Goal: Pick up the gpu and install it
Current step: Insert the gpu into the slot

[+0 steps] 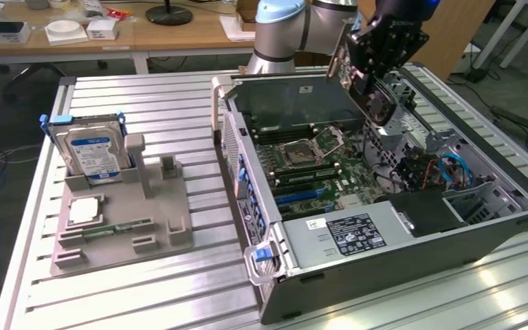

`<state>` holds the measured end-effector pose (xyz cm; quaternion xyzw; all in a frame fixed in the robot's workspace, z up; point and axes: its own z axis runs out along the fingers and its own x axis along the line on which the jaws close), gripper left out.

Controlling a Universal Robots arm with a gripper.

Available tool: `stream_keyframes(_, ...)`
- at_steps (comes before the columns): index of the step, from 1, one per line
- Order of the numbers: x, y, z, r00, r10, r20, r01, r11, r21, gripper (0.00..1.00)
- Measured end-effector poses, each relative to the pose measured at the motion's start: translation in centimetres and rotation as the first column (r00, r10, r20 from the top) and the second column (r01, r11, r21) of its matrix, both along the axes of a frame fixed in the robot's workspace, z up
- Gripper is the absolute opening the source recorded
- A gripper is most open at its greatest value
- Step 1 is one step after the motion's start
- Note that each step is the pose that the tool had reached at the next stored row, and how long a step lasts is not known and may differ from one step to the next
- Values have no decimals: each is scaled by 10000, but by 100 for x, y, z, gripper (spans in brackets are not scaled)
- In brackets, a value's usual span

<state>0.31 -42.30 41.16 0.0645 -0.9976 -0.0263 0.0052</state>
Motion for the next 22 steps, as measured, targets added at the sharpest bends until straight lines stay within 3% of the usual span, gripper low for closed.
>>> stream_keyframes(3, 0, 0, -2, 9984, 557, 0, -557, 9984, -1, 26)
stream_keyframes(7, 0, 0, -5, 9921, 1253, 1, -1253, 9921, 1, 26)
stream_keyframes(9, 1, 0, -5, 9908, 1355, -11, -1355, 9908, 47, 26)
stream_keyframes(11, 0, 1, -5, 9889, 1483, -24, -1483, 9889, 57, 26)
stream_keyframes(14, 0, 0, -13, 9808, 1951, -30, -1951, 9808, 60, 26)
stream_keyframes(18, 6, 0, -18, 9729, 2312, -69, -2310, 9727, 205, 26)
stream_keyframes(22, 9, 0, -22, 9594, 2821, -66, -2819, 9592, 231, 26)
